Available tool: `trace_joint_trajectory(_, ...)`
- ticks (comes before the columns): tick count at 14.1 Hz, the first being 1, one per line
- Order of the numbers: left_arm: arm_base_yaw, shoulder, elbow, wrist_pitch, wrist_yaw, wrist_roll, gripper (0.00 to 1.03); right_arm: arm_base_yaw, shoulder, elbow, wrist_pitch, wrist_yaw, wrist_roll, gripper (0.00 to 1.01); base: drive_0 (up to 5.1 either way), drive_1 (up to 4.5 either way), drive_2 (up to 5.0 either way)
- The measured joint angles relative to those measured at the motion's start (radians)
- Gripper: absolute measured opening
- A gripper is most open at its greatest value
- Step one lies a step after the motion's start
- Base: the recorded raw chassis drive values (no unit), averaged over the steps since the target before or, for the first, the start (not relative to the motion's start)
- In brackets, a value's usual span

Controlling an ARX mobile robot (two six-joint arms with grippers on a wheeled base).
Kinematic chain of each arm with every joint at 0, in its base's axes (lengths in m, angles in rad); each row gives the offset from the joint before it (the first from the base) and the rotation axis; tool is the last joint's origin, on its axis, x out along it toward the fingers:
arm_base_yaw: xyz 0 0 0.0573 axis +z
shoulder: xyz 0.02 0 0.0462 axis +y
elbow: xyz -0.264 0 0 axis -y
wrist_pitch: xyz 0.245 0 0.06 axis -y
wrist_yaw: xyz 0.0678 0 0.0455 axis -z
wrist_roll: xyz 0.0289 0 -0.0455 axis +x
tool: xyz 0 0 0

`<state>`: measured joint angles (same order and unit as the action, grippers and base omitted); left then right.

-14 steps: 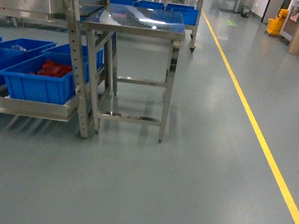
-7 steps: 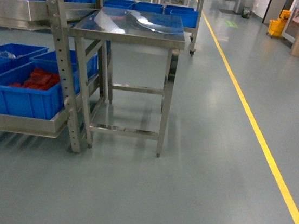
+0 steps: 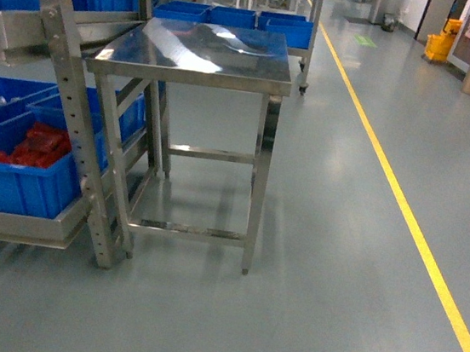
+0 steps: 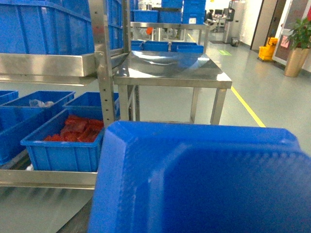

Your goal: Sort blue parts and orange caps into right shelf containers

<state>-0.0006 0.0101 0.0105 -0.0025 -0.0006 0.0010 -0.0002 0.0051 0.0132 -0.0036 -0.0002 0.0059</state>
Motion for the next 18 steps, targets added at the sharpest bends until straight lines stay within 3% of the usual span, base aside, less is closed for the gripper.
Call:
trace_joint_trajectory(13,0.000,0.000,0.000,0.000,0.000,0.000,0.43,0.000,0.000,0.000,-0.001,0.000,0.000,0.42,0.0,4.33,-4.3)
trace_joint_trajectory(15,0.000,0.000,0.000,-0.008,0.000,0.000,0.43,0.000,0.000,0.000,-0.003,0.000,0.000,0.42,0.0,0.00,0.0)
trace_joint_trajectory(18,0.000,0.000,0.000,-0.005,0.001,0.000,0.43,0.000,0.000,0.000,0.000,0.000,0.000,0.42,-4.8,1.41,3.5)
